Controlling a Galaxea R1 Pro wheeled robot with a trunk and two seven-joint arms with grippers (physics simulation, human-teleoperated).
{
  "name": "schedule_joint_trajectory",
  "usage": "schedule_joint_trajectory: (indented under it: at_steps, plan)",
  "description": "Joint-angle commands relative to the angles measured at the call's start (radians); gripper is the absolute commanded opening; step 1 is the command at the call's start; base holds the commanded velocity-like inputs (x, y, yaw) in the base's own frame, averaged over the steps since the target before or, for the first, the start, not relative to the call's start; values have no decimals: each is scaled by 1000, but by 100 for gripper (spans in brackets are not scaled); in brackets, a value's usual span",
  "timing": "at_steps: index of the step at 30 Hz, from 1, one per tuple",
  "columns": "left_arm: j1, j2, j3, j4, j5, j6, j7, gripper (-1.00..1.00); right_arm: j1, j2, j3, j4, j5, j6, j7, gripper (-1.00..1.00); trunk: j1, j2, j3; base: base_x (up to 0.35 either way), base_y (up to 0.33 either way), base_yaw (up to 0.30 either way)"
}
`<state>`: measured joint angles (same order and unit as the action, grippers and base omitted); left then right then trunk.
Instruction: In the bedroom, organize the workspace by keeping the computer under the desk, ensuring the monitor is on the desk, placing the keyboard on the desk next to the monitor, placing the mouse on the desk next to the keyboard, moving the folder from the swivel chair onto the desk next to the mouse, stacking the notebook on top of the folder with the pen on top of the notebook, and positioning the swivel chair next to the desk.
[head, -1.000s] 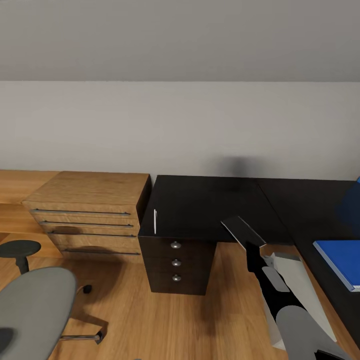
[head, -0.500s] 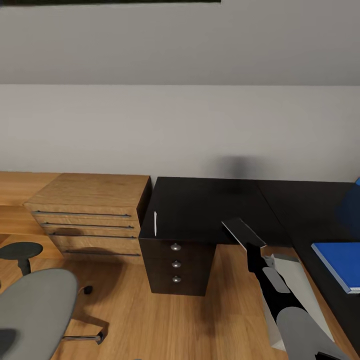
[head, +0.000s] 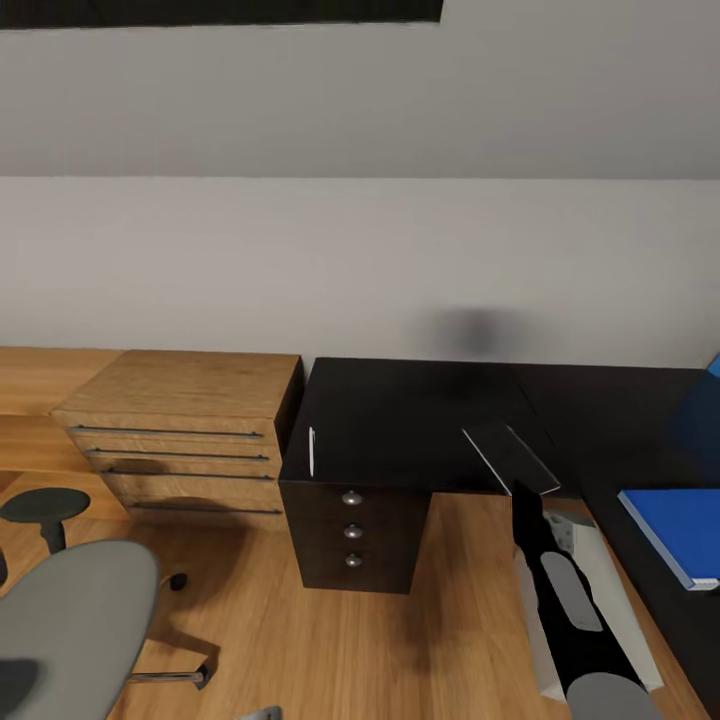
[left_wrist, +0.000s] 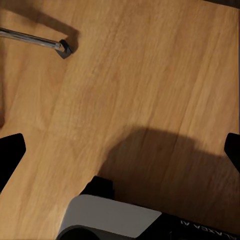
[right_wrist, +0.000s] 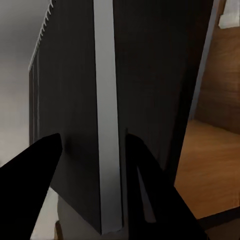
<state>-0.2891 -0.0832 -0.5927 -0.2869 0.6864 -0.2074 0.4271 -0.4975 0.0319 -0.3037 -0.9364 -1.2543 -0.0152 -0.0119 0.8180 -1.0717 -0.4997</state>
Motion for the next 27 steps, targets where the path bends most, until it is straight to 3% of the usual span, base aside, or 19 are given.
schedule_joint_trajectory:
  at_steps: [1,7,11,17,21,27]
  plan:
    - [-1,1,-8,0,10,-11,5,100,4,2,-1,-11,-11,-12,-2,-100,-4,7,2,0,0,0]
    - [-1,0,-11,-3,8,-117,3,100,38,14,0,-110,-11,-59,-4,-100,-27,49,21,0,0,0]
    - [-1,1,-14,-10,7,-133,2,100,81,31,-1,-217,-11,-61,-3,-100,-42,77,34,0,0,0]
    - [-1,2,-15,-25,7,-158,4,100,147,34,-1,-335,-12,-60,-5,-100,-65,119,52,0,0,0]
    - [10,7,-15,-79,6,-174,6,100,161,30,-1,-361,-13,-57,-11,-100,-81,147,65,0,0,0]
    - [74,32,-15,-217,5,-169,8,100,164,29,0,-367,-13,-57,-13,-100,-104,189,84,0,0,0]
